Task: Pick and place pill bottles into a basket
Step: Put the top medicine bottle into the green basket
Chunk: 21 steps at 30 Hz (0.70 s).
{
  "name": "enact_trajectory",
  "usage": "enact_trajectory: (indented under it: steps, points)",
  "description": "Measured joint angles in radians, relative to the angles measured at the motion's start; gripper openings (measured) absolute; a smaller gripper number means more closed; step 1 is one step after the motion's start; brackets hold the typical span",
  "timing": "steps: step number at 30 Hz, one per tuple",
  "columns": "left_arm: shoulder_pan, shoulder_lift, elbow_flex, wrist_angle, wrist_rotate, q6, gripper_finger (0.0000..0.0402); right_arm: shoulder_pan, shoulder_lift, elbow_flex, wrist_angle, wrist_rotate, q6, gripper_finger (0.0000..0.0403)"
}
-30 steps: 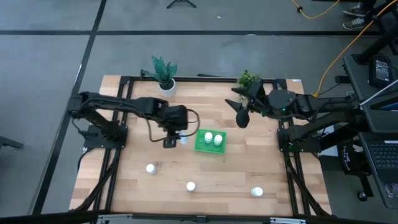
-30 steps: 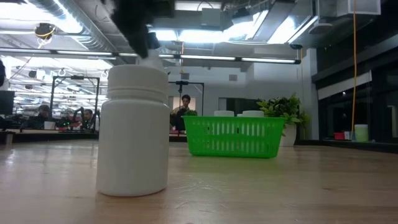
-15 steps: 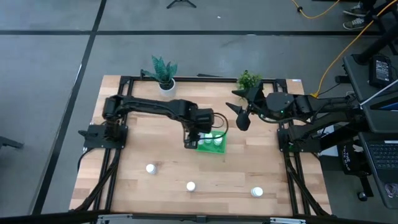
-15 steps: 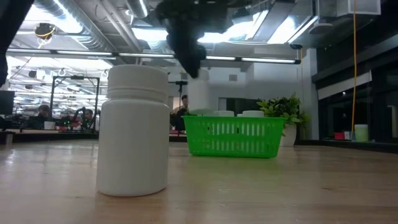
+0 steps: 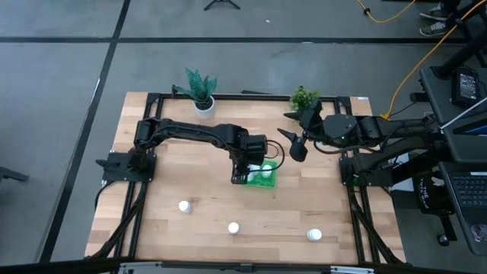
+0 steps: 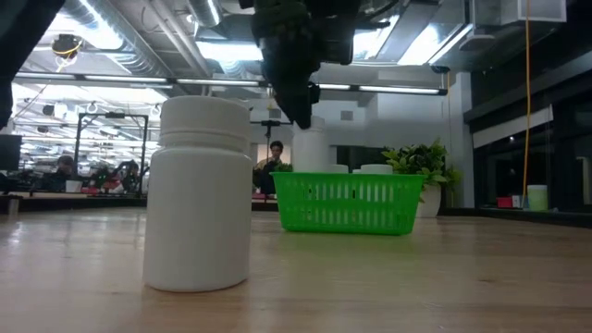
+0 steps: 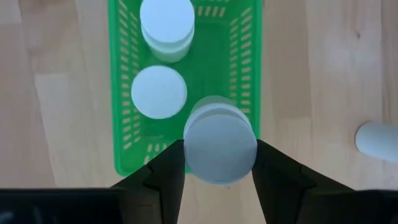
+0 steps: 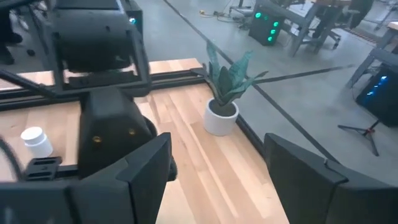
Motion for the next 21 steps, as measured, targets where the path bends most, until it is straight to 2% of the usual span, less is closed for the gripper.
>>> enact_trajectory:
  steps: [16,21]
  points:
    - [0.001,0.104,0.000,-0.014,-0.011,-0.002,0.0156,0.000,0.000,0.000,-0.012,-0.006,-0.005,0.0256]
    - [0.001,0.105,0.000,-0.013,-0.078,0.009,0.0156,0.000,0.000,0.000,-0.019,-0.006,-0.005,0.0256]
